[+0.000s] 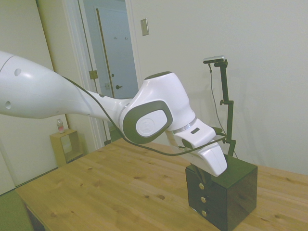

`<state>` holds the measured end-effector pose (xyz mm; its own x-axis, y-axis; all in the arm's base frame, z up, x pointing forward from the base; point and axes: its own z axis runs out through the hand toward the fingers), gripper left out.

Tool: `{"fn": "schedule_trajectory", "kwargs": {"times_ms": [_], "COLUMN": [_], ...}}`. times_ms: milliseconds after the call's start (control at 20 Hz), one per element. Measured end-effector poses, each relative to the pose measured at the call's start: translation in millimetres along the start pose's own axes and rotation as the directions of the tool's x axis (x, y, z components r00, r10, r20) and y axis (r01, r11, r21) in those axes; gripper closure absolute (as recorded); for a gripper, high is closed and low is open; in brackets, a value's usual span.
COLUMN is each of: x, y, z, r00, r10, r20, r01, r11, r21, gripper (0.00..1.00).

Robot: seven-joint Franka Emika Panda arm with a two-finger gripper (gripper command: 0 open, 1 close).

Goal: Close the top drawer

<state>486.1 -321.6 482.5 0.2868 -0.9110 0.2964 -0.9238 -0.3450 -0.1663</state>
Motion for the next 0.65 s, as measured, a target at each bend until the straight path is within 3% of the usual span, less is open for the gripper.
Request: {"fn": "schedule_trajectory", "kwargs": {"times_ms": [350, 600, 650], "x": [-15.4, -79.6, -94.0], "y": [-7.8, 16.5, 22.8], "z": [2.1, -19.6, -27.3], "r00": [0.999, 0.993, 0.991], "r10": [-0.027, -0.094, -0.104], "r20": [0.017, 0.072, 0.086], "r01": [0.027, 0.093, 0.103], "r11": [1.000, 0.996, 0.994], "r21": [0.002, 0.017, 0.021], "gripper": [1.00, 1.00, 0.00]}}
